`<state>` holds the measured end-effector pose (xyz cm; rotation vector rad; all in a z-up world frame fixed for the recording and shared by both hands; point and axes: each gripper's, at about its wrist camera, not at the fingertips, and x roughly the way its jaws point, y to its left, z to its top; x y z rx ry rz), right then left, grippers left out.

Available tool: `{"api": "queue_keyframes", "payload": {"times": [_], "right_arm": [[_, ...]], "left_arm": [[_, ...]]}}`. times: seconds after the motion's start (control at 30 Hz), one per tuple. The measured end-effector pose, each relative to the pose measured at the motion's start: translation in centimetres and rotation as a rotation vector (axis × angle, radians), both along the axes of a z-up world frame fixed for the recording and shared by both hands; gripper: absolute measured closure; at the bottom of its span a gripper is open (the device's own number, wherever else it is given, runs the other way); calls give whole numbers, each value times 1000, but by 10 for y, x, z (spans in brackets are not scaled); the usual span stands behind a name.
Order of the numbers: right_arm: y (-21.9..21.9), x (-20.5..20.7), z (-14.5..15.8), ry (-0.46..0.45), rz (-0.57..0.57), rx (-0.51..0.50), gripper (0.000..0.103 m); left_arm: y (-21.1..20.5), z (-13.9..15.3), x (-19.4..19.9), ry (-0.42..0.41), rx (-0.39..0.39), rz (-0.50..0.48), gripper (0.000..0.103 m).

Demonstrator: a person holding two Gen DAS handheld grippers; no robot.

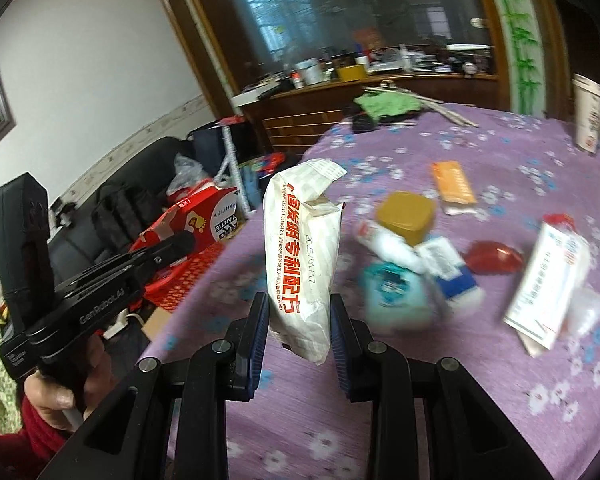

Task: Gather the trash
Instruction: 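Carry both items over the red basket and open both tools to drop them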

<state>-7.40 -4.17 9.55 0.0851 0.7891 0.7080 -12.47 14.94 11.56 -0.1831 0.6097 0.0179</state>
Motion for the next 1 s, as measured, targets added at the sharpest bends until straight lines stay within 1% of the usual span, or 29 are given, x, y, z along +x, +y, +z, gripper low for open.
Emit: {"api": "queue_keyframes", "payload": {"times": [0.33, 0.53, 0.67, 0.83, 0.97, 1.0], "right_arm": [[80, 7, 30, -46, 160, -9, 71], [132, 15, 39, -74, 236, -29, 71], [166, 25, 31, -45, 276, -40, 71], [204, 38, 14, 3, 309, -64, 71], [234, 50, -2, 39, 334, -83, 70], [241, 52, -5, 42, 340, -89, 68]], "left_arm": [[85, 8, -19, -13, 14, 180, 95], [133, 5, -25, 7, 0, 259, 95], [155, -7, -23, 35, -13, 286, 95], [169, -19, -16, 54, -25, 309, 95], [181, -23, -12, 62, -27, 324, 95], [184, -23, -12, 61, -26, 335, 92]]}}
